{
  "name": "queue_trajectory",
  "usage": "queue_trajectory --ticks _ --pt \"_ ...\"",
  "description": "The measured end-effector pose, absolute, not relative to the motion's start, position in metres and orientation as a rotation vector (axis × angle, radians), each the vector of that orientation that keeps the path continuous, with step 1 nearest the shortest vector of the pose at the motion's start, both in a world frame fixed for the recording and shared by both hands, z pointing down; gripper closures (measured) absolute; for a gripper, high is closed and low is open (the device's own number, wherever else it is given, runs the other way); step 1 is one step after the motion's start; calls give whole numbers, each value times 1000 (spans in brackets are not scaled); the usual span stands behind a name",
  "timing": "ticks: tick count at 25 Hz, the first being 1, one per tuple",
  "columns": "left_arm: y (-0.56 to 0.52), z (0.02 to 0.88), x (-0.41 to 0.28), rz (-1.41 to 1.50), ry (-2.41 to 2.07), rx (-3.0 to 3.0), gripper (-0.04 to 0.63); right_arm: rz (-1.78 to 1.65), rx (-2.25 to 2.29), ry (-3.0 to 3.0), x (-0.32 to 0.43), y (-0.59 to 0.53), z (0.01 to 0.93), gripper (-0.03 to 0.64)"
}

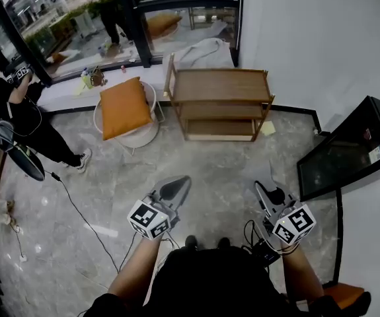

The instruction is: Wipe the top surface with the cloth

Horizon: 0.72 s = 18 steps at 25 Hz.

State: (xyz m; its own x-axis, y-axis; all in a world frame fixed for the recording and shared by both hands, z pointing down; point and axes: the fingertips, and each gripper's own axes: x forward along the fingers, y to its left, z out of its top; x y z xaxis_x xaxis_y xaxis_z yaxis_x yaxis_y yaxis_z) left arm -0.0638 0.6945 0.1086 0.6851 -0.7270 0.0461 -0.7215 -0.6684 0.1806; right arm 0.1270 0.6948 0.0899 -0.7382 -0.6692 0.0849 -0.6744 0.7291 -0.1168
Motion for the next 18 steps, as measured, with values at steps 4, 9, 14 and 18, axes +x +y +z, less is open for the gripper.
queue_trajectory --ticks 4,9,14,18 --pt "685 115 -42 -18 -1169 2702 584 237 1083 -2888 145 686 95 588" --pt "669 122 -31 17 -1195 2689 584 263 1014 -2869 156 658 109 588" --pt "620 133 -61 -35 -1256 2662 584 265 1009 -2863 141 599 118 588" --pt "550 162 -82 -16 -1251 2614 584 279 982 -2825 116 535 131 588"
